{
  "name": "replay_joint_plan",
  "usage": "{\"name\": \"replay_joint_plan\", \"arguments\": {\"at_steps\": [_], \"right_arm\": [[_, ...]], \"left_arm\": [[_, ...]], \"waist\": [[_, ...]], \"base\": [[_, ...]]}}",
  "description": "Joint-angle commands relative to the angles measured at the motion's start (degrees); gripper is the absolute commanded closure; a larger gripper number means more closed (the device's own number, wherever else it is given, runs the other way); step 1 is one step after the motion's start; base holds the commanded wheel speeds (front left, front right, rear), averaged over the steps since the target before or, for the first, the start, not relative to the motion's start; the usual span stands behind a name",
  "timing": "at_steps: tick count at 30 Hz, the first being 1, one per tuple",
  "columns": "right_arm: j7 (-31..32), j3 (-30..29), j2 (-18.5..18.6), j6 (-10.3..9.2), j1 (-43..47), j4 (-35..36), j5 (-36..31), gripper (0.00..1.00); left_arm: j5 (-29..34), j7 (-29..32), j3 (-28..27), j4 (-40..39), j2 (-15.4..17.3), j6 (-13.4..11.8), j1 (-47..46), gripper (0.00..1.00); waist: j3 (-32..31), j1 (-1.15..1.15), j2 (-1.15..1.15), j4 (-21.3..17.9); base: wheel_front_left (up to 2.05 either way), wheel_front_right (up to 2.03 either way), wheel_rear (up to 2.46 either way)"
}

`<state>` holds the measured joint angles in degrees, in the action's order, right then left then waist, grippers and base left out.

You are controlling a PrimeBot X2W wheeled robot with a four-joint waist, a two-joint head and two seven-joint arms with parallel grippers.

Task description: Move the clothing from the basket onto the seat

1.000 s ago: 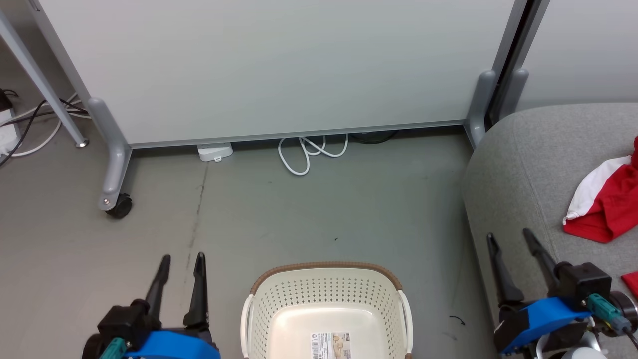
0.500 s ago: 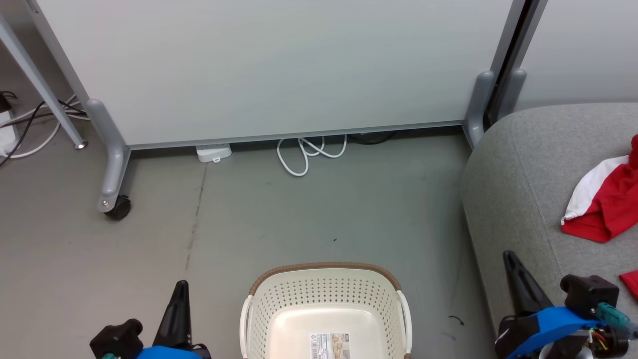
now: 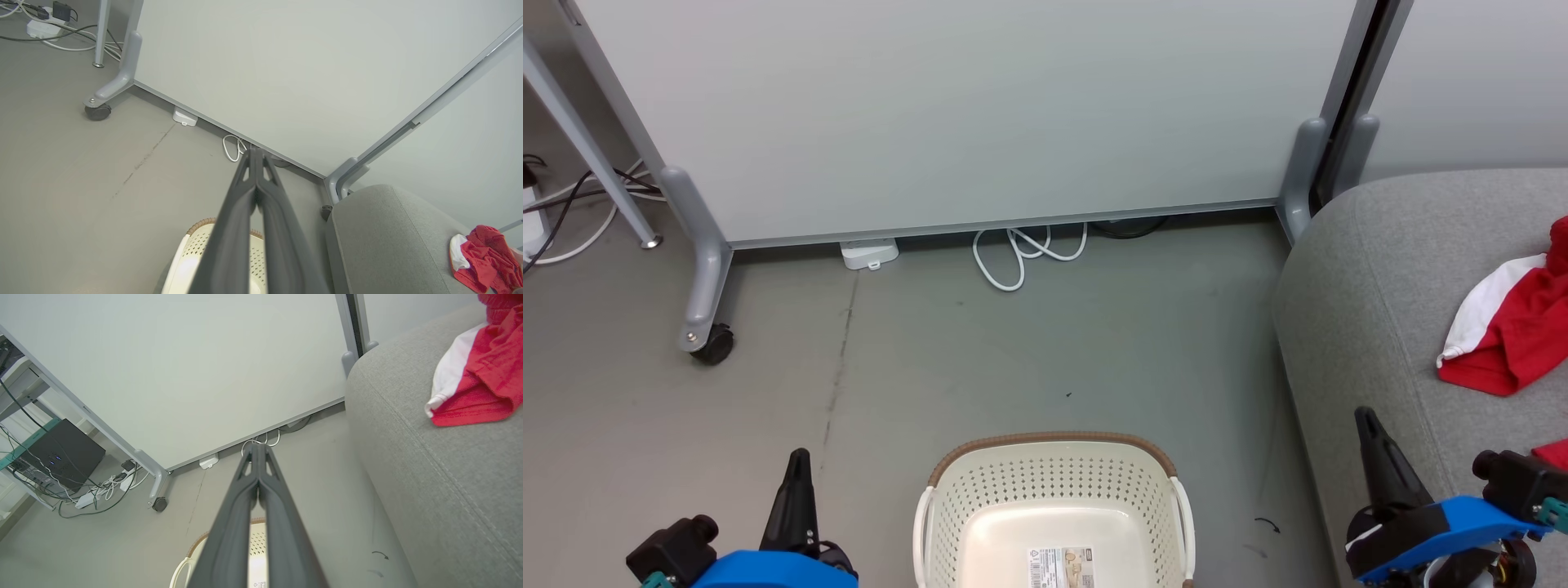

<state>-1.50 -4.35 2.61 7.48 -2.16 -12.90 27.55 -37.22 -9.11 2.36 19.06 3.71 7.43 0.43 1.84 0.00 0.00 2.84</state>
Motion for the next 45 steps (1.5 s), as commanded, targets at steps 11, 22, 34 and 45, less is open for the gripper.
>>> {"name": "replay_joint_plan", "arguments": {"at_steps": [11, 22, 34, 45], "right_arm": [[1.49, -0.54, 0.22, 0.01, -1.99, 0.42, 11.56, 1.0], [2.61, -0.83, 0.25, 0.01, -2.44, 0.18, 20.69, 1.0], [3.71, -1.12, 0.28, 0.01, -2.85, -0.06, 29.46, 1.0], [4.62, -1.35, 0.31, 0.02, -3.23, -0.26, 36.71, 1.0]], "left_arm": [[-10.02, 2.49, -1.62, -1.76, 0.31, 0.03, -2.69, 1.0], [-17.86, 4.58, -2.74, -2.37, 0.27, 0.03, -3.45, 1.0], [-25.45, 6.65, -3.8, -2.95, 0.18, 0.04, -4.16, 1.0], [-31.66, 8.42, -4.75, -3.44, 0.09, 0.05, -4.83, 1.0]], "waist": [[-0.18, 0.0, 0.0, -0.31], [-0.36, 0.0, 0.0, -0.62], [-0.56, 0.0, 0.0, -0.95], [-0.73, 0.0, 0.0, -1.26]], "base": [[0.0, 0.0, 0.0], [0.0, 0.0, 0.0], [0.0, 0.0, 0.0], [0.0, 0.0, 0.0]]}}
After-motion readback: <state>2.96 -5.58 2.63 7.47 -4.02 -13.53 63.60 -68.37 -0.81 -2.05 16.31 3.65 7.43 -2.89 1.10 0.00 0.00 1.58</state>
